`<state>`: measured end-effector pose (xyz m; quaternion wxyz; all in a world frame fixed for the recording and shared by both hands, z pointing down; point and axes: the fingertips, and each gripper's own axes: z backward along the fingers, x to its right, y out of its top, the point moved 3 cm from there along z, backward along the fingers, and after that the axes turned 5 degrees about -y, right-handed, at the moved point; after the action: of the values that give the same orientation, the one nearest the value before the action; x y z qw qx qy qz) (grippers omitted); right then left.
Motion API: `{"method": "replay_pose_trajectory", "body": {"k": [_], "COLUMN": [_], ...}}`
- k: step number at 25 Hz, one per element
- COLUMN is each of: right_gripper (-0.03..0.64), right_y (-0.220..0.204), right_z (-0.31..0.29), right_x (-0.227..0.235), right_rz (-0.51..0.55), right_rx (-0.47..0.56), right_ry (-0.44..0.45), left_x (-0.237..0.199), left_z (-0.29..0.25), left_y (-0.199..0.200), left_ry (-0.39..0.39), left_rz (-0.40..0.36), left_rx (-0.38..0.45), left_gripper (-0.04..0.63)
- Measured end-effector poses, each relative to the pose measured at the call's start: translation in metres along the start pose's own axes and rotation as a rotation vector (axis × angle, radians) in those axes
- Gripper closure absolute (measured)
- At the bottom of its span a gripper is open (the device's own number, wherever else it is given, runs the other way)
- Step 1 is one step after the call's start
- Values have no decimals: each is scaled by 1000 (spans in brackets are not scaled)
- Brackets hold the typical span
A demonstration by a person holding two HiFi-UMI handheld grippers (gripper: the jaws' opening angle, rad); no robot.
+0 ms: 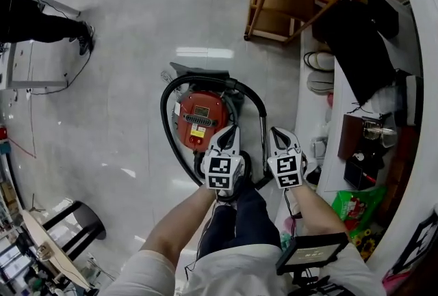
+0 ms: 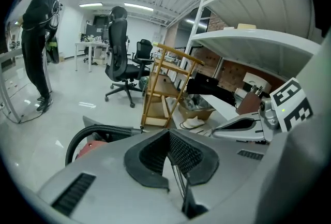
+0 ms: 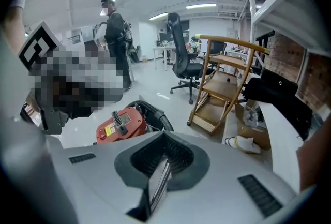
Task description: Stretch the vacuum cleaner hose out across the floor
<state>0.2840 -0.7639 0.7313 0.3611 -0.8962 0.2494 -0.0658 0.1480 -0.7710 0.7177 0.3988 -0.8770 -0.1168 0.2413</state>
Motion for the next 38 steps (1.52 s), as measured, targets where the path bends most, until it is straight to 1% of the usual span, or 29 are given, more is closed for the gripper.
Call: {"method": "replay_pose_trajectory", "body": {"k": [7, 13, 18, 21, 26, 30, 33, 38], "right_gripper": [623, 623, 623, 623, 499, 446, 430, 430], "right_y": [-33, -56, -82, -90, -100, -111, -117, -118], "right_z": [-53, -95, -134, -152, -174, -195, -211, -231], "right_x": [10, 14, 17, 19, 15, 11, 11, 12], "right_rz": [1, 20, 48, 56, 51, 78, 82, 90], "right_rx": [-25, -28, -62, -61, -64, -96, -118, -131], "right_ry": [36, 82, 129, 146, 202, 233, 249, 262], "left_x": [-21, -32, -39, -45, -53, -59, -61, -63], "left_z": [-51, -90, -121, -135, -154, -162, -163, -163], "left_y": [-29, -49, -70, -83, -98, -103, -105, -105], "left_ry": [-27, -51, -89, -96, -111, -117, -118, -126], "left_rz": [20, 35, 96, 111, 161, 186, 192, 196], "left_rx": [-43, -53, -60, -65, -54, -45, -38, -29], "left_gripper": [592, 592, 591, 591, 579, 541, 531, 526]}}
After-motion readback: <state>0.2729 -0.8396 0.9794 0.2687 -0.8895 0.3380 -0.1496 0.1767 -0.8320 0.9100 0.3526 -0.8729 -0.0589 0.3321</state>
